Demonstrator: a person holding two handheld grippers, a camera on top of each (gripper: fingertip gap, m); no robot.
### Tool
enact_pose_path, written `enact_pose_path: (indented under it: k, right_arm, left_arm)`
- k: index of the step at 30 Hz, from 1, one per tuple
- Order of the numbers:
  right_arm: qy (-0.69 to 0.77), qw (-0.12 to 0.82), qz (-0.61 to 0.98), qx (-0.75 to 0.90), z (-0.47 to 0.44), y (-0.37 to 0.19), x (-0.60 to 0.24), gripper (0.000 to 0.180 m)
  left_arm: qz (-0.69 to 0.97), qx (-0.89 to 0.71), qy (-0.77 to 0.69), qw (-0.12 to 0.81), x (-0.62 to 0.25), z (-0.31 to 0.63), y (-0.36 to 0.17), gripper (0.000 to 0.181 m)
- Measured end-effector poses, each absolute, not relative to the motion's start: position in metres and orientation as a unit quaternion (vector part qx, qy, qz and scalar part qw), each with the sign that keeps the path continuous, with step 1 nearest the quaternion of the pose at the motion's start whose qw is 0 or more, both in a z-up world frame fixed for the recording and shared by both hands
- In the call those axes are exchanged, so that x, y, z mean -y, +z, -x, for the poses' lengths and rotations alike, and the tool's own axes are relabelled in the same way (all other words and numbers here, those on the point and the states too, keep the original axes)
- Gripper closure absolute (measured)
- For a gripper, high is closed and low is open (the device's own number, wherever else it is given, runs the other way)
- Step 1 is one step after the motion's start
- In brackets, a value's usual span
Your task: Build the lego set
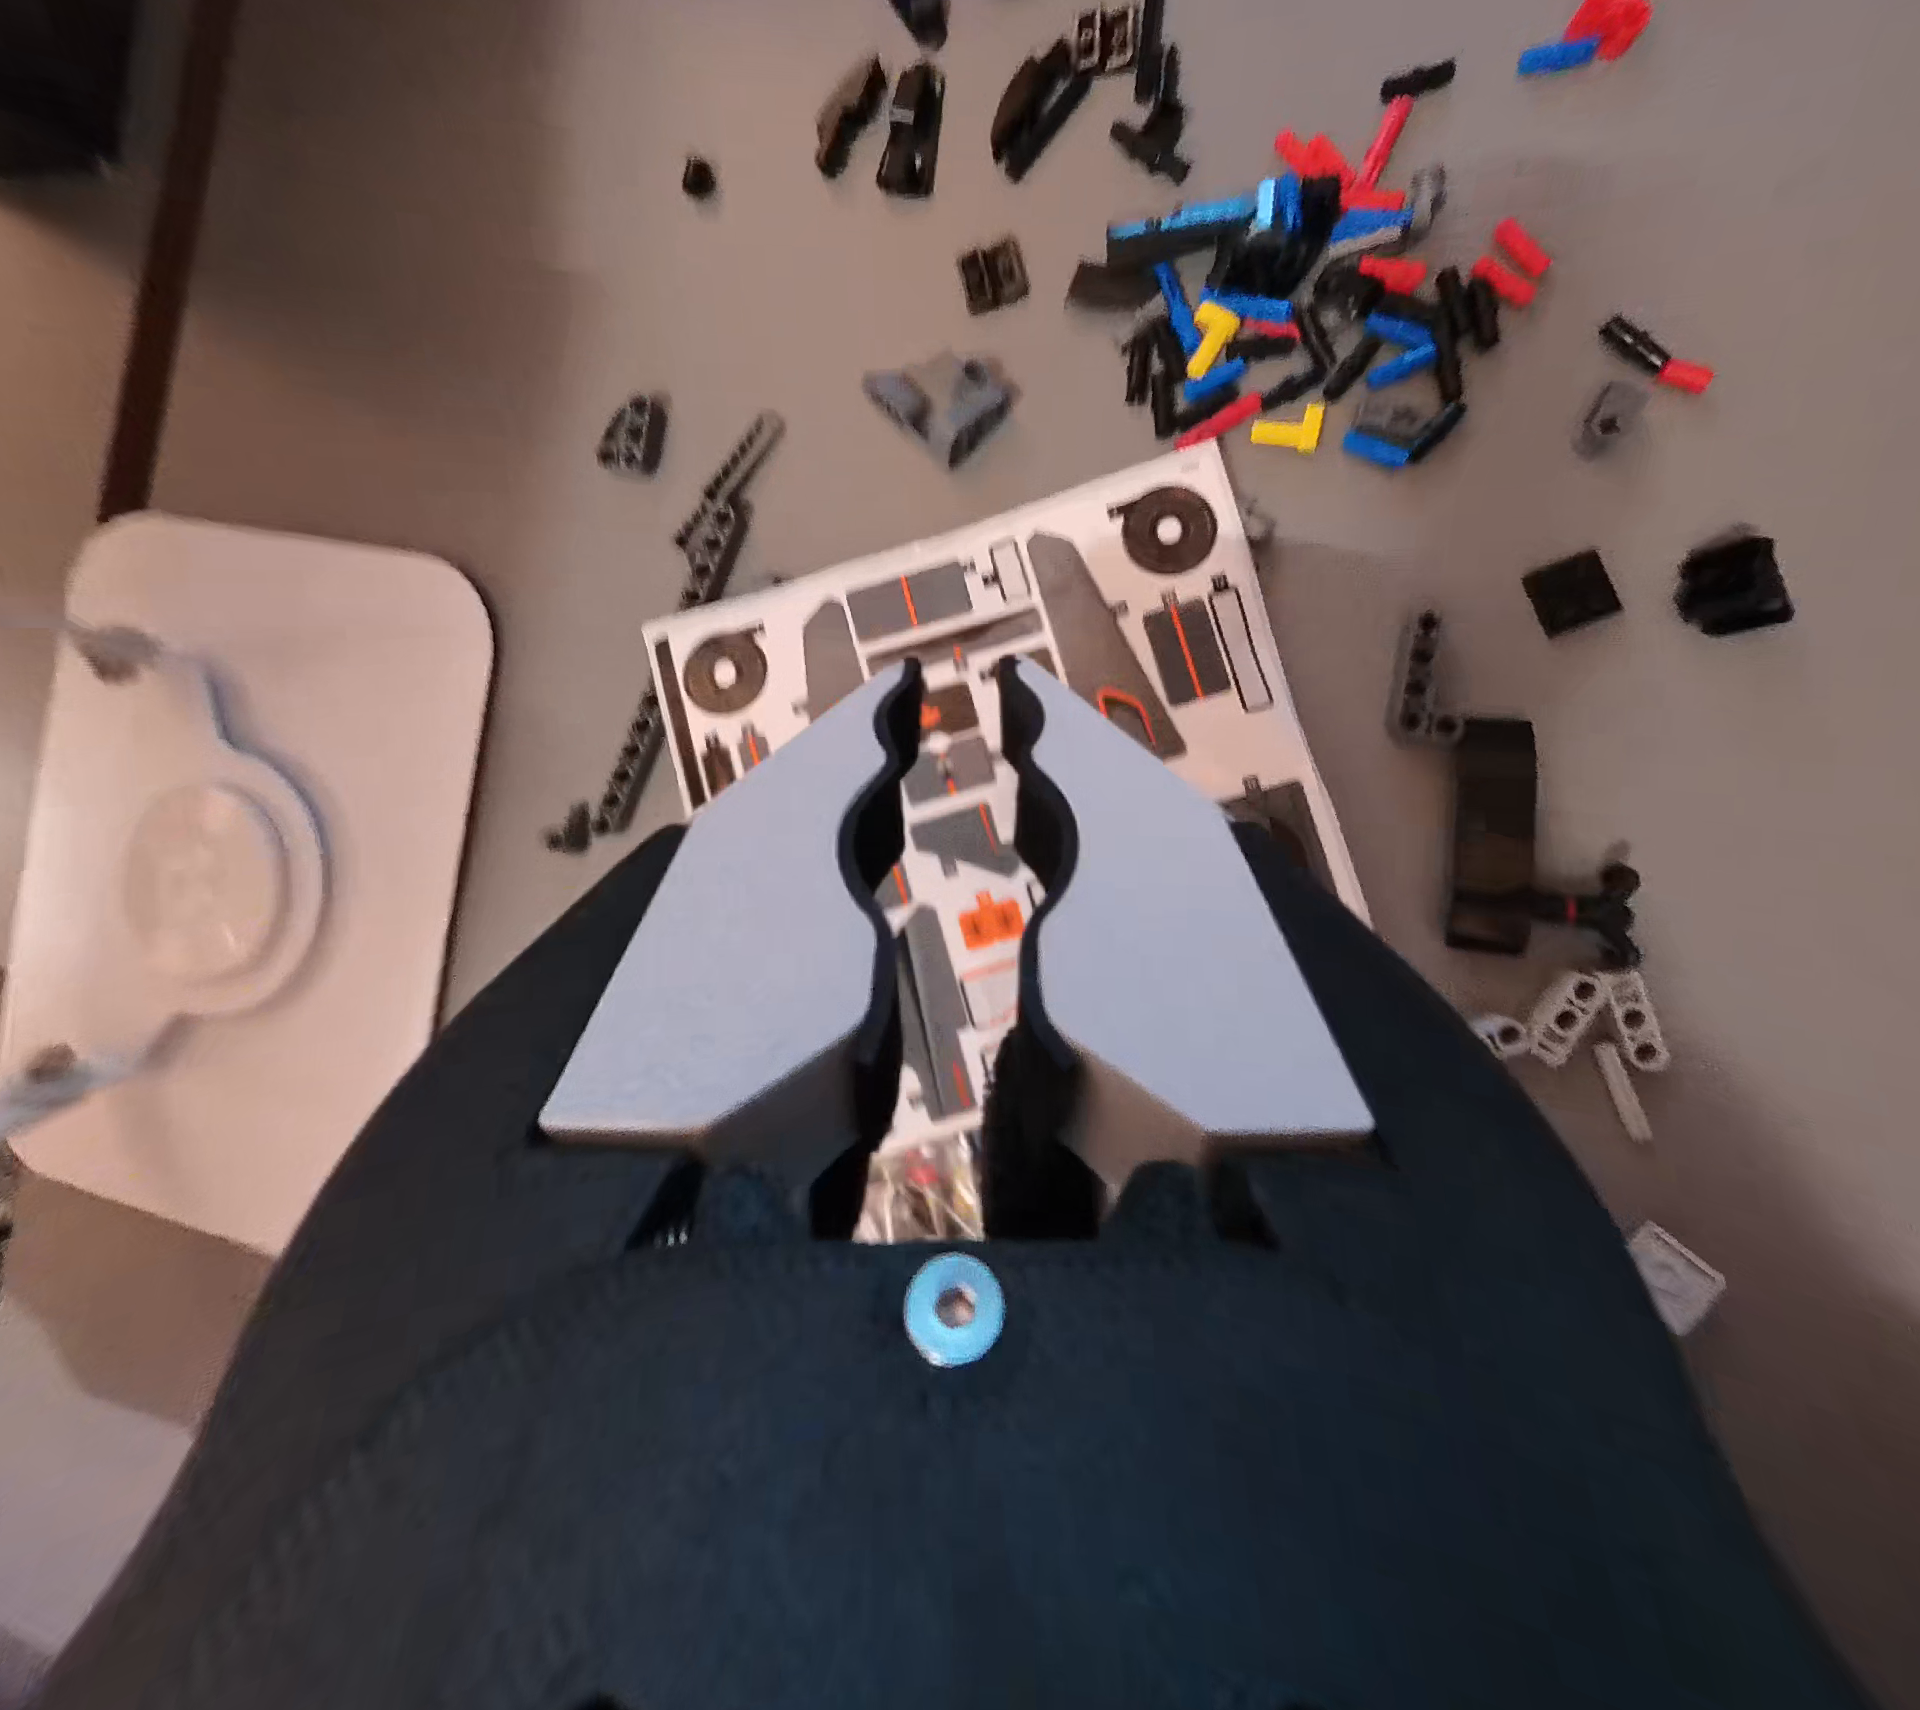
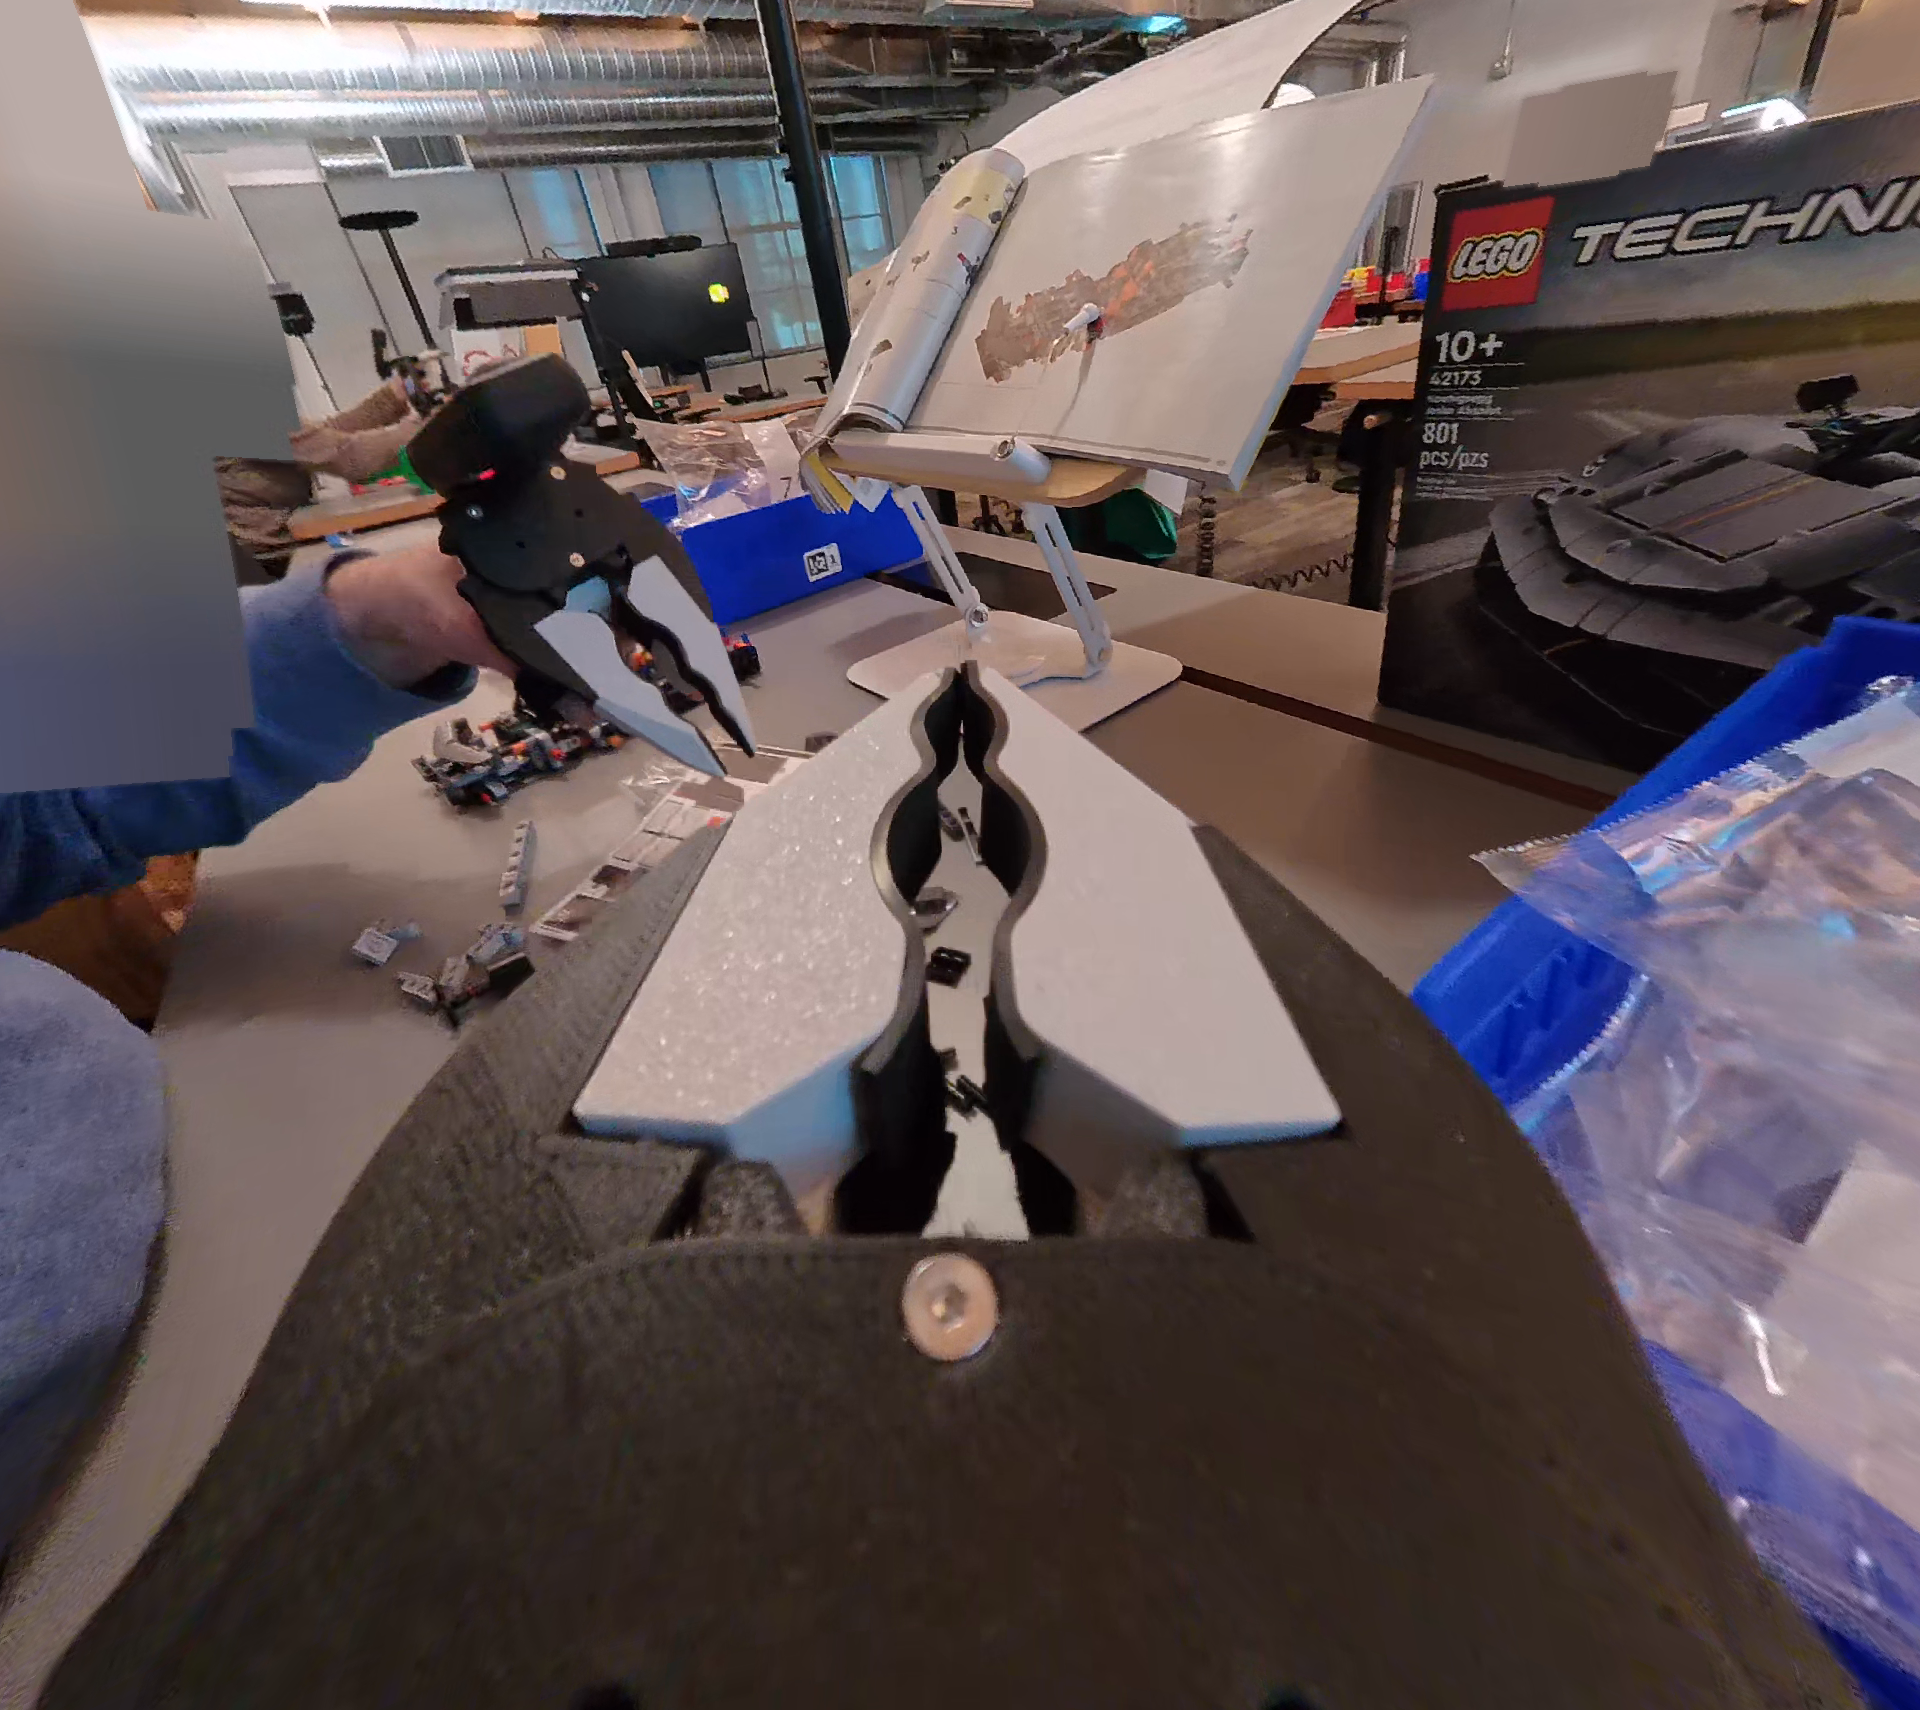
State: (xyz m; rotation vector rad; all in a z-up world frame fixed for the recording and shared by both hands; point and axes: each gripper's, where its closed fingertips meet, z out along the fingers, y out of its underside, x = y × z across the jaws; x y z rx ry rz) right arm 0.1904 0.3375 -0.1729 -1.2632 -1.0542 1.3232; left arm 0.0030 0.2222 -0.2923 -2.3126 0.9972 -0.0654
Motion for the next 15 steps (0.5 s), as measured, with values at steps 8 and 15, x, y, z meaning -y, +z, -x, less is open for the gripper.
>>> enact_pose_path:
  k: [8, 15]
  right_arm:
    - [0.541, 0.488, 0.518, 0.447, -0.189, -0.19, -0.346, 0.18]
    - [0.542, 0.49, 0.513, 0.449, -0.193, -0.196, -0.355, 0.18]
  left_arm:
    - [0.838, -0.429, -0.045, 0.335, -0.263, -0.032, -0.291, 0.167]
    - [0.811, -0.459, -0.062, 0.357, -0.282, -0.047, -0.285, 0.166]
